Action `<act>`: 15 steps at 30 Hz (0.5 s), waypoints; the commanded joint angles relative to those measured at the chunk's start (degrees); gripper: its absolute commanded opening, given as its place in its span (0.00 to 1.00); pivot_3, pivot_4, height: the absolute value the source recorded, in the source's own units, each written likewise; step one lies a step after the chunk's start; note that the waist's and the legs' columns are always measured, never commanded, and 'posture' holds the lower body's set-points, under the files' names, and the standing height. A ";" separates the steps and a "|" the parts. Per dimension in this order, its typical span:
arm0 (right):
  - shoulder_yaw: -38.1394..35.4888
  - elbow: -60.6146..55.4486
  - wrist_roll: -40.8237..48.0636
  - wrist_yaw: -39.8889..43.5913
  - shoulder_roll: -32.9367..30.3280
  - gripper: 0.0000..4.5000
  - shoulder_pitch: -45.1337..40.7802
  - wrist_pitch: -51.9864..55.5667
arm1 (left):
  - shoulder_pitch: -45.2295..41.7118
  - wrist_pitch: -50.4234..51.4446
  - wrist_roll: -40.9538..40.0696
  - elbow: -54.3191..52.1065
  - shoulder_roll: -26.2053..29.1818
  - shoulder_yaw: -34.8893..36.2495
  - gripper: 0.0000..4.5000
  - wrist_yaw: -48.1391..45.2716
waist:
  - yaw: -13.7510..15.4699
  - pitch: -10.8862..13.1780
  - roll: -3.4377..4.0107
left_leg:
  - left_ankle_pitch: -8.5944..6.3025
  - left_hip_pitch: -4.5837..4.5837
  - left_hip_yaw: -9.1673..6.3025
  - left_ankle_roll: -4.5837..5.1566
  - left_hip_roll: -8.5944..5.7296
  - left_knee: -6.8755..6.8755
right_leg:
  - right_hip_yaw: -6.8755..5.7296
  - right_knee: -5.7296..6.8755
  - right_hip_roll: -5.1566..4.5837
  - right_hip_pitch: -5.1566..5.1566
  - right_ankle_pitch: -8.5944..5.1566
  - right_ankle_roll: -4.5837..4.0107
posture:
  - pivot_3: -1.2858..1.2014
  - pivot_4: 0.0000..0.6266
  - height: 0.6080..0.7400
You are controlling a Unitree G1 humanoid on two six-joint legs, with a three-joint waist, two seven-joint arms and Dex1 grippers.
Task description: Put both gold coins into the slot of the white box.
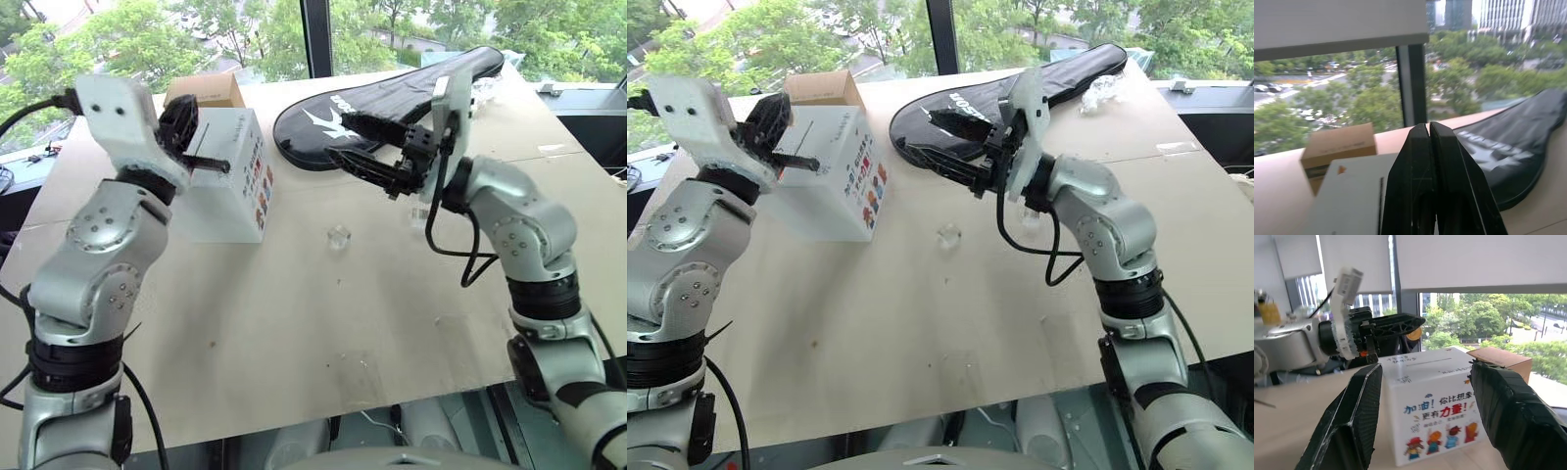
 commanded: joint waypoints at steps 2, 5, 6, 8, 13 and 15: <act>0.26 -0.47 -1.33 0.51 1.06 0.68 -2.24 -1.62 | 0.52 1.96 5.17 -1.15 -1.62 2.38 0.00 0.16 | -0.04 0.00 0.00 | 0.00 -0.05 0.01 0.00 0.00 0.00 | 0.02 0.03 0.00 -0.07 0.00 0.00 | 0.52 0.24 1.00; 0.58 0.60 -2.80 0.11 1.34 0.68 -2.47 -1.83 | 0.15 4.09 5.46 -0.70 -3.50 4.28 0.00 -0.16 | -0.01 0.00 -0.01 | 0.00 -0.17 0.03 0.00 0.00 0.03 | 0.02 0.09 -0.01 -0.18 0.00 0.00 | 0.52 0.24 1.00; 0.63 0.81 -3.18 0.09 1.39 0.68 -2.37 -1.85 | 0.00 4.96 5.83 -0.71 -3.76 4.61 0.00 -0.38 | 0.00 0.00 -0.01 | 0.00 -0.18 0.02 0.00 0.00 0.04 | 0.01 0.09 -0.02 -0.19 0.00 0.00 | 0.52 0.24 1.00; 0.69 1.14 -3.92 0.15 1.49 0.68 -2.02 -2.06 | -0.19 7.05 6.42 -0.74 -4.15 5.06 0.00 -0.72 | 0.00 0.00 -0.01 | 0.00 -0.19 0.03 0.00 0.00 0.06 | 0.00 0.09 -0.02 -0.18 0.00 0.00 | 0.52 0.24 1.00; 0.42 1.38 -4.82 0.22 1.75 0.68 -1.16 -1.66 | -0.99 10.55 8.89 -0.33 -4.70 5.52 0.00 -1.25 | -0.03 0.00 -0.01 | 0.00 -0.21 0.03 0.00 0.00 0.06 | 0.00 0.11 -0.02 -0.21 0.00 0.00 | 0.52 0.24 1.00; 0.29 1.21 -4.79 0.12 1.90 0.68 -1.01 -1.36 | -0.84 12.05 8.96 0.14 -5.30 5.49 0.00 -1.85 | -0.04 0.00 -0.01 | 0.00 -0.21 0.03 0.00 0.00 0.07 | 0.01 0.11 -0.03 -0.21 0.00 0.00 | 0.52 0.24 1.00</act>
